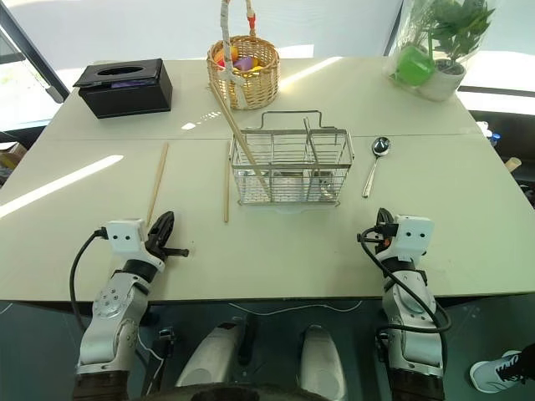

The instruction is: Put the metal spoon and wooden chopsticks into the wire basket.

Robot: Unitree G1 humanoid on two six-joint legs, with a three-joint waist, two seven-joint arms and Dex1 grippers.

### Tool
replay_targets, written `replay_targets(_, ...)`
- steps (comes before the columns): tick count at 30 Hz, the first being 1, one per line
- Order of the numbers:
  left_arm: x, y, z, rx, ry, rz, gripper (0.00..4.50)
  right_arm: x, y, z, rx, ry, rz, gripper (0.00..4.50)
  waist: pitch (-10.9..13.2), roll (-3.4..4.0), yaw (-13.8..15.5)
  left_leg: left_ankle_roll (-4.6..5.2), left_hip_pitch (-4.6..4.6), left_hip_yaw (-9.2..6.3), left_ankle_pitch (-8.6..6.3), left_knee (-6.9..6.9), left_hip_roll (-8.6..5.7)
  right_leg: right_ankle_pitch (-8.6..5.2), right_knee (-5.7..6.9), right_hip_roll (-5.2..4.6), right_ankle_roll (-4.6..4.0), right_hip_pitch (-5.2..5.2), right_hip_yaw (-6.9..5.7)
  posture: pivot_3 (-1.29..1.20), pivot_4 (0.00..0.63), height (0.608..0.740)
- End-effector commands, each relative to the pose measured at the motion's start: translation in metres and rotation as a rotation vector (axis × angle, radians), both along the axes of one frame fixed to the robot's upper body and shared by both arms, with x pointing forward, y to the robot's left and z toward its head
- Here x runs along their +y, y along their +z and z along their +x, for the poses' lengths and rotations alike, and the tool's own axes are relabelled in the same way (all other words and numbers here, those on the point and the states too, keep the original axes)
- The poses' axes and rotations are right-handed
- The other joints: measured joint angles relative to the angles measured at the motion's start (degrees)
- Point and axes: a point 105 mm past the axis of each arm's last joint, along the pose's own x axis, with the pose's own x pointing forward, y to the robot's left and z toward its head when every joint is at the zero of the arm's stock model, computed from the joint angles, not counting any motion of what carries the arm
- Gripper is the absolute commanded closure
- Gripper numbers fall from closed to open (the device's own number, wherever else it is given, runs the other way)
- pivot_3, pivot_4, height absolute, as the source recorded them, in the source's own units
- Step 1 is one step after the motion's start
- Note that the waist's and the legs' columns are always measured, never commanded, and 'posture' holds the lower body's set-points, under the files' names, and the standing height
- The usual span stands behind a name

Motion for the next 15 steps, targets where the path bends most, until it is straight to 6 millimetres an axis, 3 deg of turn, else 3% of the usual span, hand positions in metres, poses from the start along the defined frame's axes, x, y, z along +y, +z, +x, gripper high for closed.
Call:
replay_targets(1, -0.0035, 0.0103, 0.0010, -0.039, -0.020, -0.004, 4.44, 0.0011, 0.0146, 0.0009, -0.060, 0.002, -0.005, 4.50, 0.0, 0.01, 0.0, 0.00, 0.00, 0.00, 0.00, 0.00, 0.00, 0.00, 0.00, 0.00, 0.00, -0.02, 0.00, 0.00, 0.150, 0.740)
replay_targets(15, -0.0058, 0.0098, 0.0003, -0.037, -0.031, 0.001, 4.44, 0.0003, 0.0154, 0.0029, -0.063, 0.001, -0.003, 4.50, 0.0, 0.01, 0.0, 0.00, -0.02, 0.00, 0.00, 0.00, 0.00, 0.00, 0.00, 0.00, 0.00, -0.06, -0.01, 0.00, 0.150, 0.740)
